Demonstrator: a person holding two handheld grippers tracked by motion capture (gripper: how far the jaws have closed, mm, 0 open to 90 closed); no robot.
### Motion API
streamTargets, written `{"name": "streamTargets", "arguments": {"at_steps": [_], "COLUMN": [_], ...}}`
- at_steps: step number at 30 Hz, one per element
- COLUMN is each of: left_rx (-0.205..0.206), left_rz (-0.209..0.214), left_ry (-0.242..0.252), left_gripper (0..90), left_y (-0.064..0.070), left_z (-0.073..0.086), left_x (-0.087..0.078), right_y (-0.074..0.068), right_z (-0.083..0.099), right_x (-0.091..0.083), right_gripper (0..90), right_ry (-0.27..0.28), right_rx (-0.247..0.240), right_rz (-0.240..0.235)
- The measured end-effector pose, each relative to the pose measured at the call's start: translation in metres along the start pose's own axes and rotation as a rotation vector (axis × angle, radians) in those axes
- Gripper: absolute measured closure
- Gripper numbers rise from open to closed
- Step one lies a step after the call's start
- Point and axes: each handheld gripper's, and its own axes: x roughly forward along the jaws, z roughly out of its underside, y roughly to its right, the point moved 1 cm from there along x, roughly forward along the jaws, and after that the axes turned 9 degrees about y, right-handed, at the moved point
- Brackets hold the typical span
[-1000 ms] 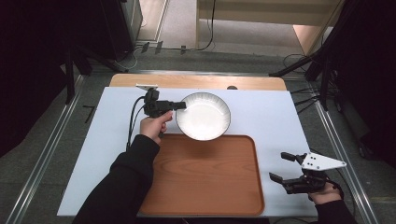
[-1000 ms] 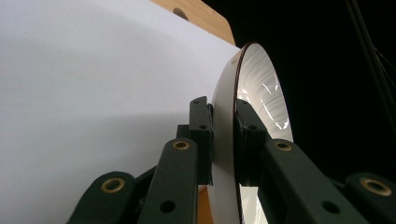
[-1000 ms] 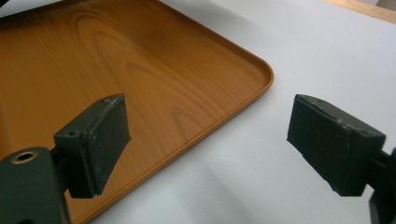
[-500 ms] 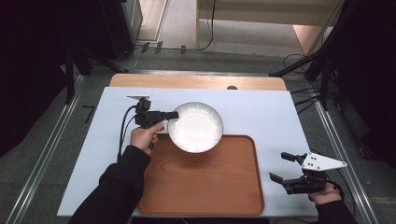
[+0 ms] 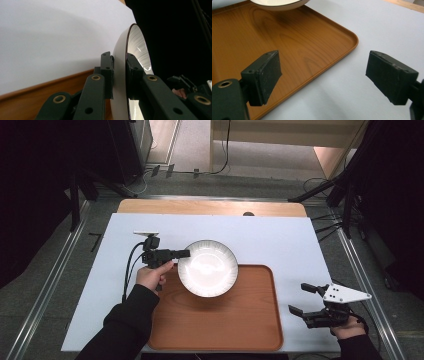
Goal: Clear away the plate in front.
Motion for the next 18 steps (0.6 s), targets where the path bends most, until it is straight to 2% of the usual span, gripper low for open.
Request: {"name": "streamTargets", "arguments": {"at_steps": [6,11,16,18], "left_rx": [-0.007,0.025,0.029,0.043], "left_rz": [0.003,-0.012,-0.023,-0.032], "left_ry": [-0.018,-0.039,-0.055,-0.061], "left_gripper": [80.0,79.8,79.6,79.5], "left_y": [0.0,0.003,0.002,0.002], "left_z": [0.012,0.021,0.029,0.031], "left_x": [-0.004,-0.005,-0.005,-0.004], "right_y": [-0.001,-0.001,-0.001,-0.001], "right_z": [0.0,0.0,0.0,0.0], "right_x": [0.0,0.0,0.0,0.0], "right_gripper": [13.6,13.6,13.6,13.6], "right_ry": [0.003,0.002,0.0,0.001], "right_rx": [0.002,0.0,0.0,0.0], "right_rz": [-0.003,-0.005,-0.008,-0.01]}}
